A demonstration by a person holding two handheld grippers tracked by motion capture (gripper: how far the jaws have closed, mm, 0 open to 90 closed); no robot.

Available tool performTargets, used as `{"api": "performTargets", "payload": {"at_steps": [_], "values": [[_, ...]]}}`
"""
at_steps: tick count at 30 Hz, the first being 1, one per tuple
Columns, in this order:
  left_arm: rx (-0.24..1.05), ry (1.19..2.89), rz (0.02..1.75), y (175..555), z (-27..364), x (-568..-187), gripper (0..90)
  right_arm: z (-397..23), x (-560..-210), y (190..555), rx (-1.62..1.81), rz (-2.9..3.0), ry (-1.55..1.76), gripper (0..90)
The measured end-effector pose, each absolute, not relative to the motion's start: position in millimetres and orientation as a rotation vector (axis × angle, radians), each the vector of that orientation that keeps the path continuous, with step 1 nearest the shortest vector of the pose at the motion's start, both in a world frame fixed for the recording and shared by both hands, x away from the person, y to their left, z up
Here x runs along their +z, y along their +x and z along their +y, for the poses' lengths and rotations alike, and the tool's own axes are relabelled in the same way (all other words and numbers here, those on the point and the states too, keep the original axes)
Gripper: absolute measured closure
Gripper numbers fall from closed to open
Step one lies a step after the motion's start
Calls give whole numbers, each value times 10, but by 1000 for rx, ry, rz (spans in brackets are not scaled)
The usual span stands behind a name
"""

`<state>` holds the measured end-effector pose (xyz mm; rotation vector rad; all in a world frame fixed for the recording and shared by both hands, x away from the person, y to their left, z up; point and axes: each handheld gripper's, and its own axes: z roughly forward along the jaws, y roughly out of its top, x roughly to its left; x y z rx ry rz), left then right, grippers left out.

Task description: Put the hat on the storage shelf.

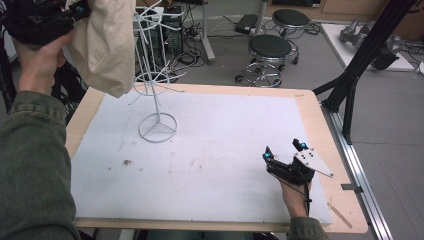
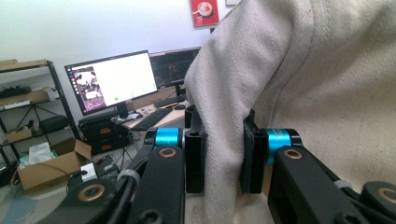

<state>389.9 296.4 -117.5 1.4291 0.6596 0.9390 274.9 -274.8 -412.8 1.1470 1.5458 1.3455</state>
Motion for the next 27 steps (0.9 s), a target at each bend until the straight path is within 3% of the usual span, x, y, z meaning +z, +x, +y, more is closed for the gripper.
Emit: {"api": "performTargets", "payload": {"at_steps": [10,23,27], "values": [[933,1487,648,3922,2816,-1162,690,-2735,-4132,2749,1342,1556,1143,32],[838,1492,717,3914,2887,-1149,349,-2725,-4128,2744,1344,1559,1139,32],[833,1525,716,3892,2893,-1173,280,-2730,-4119,2743,1345,1553,1135,32]]}}
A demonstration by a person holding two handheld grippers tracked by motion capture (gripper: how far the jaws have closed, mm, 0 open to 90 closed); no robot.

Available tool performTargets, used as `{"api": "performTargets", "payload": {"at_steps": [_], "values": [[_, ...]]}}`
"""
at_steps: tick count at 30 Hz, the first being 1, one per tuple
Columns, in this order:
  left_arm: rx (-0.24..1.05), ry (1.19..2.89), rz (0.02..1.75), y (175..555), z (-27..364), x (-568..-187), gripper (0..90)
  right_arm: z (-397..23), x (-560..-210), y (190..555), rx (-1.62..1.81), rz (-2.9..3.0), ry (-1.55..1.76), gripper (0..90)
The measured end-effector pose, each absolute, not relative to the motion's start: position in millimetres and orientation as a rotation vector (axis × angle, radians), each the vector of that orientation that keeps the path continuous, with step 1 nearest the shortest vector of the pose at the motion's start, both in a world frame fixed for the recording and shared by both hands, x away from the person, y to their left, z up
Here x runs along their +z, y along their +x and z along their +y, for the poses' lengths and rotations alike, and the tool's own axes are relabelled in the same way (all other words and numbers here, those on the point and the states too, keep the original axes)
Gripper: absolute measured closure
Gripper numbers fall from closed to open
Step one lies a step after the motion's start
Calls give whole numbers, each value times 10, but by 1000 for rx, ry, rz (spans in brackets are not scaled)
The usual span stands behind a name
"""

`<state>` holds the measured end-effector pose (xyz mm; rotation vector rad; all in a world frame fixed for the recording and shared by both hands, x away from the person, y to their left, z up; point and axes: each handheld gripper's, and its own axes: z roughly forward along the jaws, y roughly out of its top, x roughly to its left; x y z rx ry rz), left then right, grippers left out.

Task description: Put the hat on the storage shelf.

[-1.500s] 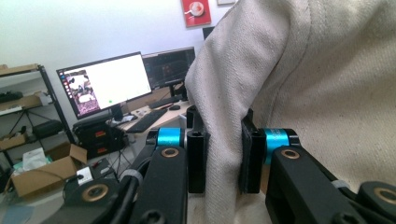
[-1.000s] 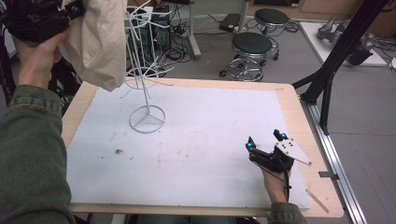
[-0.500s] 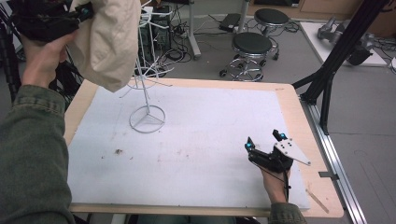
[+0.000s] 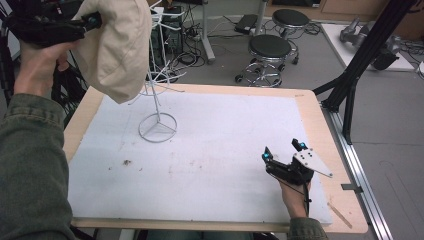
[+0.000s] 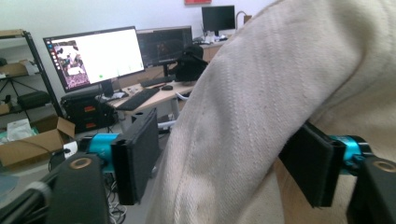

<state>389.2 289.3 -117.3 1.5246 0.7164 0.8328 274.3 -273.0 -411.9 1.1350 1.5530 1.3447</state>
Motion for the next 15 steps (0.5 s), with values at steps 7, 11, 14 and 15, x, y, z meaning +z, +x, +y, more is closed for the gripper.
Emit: {"api": "performTargets", "payload": {"at_steps": [7,11,14,15], "values": [[831,1535,714,3837,2901,-1221,266,-2731,-4107,2736,1347,1550,1123,32],[819,1541,713,3809,2921,-1269,245,-2731,-4104,2730,1352,1546,1133,32],[815,1554,710,3792,2925,-1293,222,-2735,-4103,2731,1351,1544,1131,32],[813,1550,707,3784,2926,-1301,219,-2734,-4103,2731,1351,1544,1131,32]]}}
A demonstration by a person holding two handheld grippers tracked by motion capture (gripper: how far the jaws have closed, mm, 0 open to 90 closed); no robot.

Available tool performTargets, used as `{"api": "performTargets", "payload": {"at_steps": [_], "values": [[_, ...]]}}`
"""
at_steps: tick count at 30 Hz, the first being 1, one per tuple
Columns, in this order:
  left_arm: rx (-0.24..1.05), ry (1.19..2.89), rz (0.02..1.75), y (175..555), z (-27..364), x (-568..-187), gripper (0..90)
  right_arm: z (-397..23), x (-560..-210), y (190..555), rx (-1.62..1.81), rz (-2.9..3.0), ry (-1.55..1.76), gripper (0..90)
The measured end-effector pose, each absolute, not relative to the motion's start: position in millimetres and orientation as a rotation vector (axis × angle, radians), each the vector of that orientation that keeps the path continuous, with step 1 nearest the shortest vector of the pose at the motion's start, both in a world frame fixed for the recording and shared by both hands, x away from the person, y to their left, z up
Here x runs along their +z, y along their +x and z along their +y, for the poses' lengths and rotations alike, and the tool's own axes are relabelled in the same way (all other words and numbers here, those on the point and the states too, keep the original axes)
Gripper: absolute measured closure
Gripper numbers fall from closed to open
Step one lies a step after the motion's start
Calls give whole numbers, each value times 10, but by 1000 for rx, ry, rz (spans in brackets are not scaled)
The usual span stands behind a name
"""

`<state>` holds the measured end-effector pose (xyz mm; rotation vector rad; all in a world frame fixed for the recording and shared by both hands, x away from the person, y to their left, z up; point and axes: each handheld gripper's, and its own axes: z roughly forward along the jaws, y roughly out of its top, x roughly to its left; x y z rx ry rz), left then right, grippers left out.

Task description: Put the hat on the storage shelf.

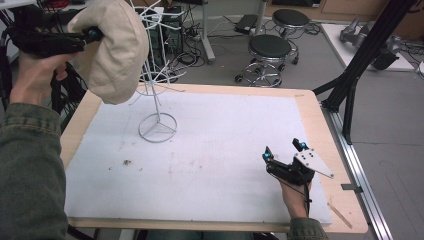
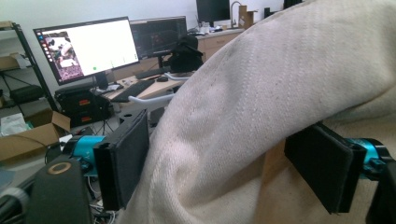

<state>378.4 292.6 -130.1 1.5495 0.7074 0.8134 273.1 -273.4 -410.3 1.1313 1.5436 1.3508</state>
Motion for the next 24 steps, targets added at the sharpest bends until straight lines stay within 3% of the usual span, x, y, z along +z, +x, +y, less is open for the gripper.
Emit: {"api": "performTargets", "payload": {"at_steps": [24], "values": [[786,1478,693,3544,3090,-1601,175,-2754,-4090,2708,1347,1537,1135,32]]}}
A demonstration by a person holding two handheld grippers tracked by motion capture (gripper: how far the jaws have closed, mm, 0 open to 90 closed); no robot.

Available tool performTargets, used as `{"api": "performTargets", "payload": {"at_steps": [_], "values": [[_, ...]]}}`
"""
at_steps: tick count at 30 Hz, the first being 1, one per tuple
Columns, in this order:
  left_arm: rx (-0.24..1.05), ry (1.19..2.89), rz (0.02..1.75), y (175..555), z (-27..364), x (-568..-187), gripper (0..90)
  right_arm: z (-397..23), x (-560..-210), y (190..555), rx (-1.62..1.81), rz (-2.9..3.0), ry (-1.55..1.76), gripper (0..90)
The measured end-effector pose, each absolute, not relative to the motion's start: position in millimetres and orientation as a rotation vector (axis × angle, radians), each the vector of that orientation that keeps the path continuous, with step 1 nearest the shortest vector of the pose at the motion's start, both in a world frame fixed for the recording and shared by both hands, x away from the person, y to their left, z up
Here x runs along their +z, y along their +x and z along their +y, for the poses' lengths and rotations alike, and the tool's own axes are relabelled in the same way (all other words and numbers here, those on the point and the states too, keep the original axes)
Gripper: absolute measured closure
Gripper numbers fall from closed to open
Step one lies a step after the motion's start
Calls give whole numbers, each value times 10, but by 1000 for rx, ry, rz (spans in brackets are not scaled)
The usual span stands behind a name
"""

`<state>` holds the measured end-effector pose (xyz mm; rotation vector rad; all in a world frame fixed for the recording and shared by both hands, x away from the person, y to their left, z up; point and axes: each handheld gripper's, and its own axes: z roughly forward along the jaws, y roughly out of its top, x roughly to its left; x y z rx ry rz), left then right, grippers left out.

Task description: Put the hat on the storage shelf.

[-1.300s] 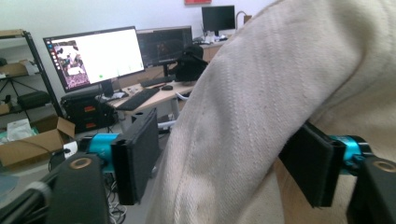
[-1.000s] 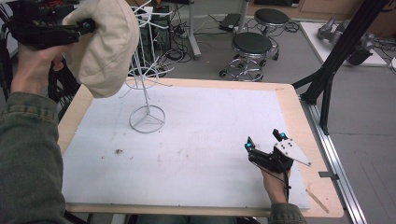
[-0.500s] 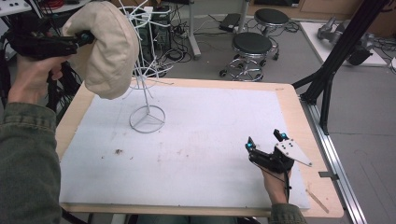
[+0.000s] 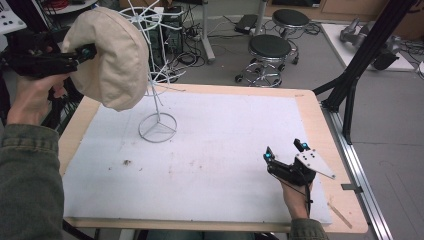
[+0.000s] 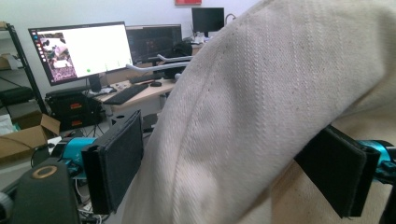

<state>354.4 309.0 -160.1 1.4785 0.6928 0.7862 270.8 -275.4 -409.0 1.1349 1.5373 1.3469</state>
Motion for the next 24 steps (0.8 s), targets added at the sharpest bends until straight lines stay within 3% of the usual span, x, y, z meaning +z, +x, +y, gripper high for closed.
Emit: {"api": "performTargets", "payload": {"at_steps": [24], "values": [[814,1341,704,3271,3359,-1743,166,-2768,-4088,2708,1347,1536,1138,32]]}}
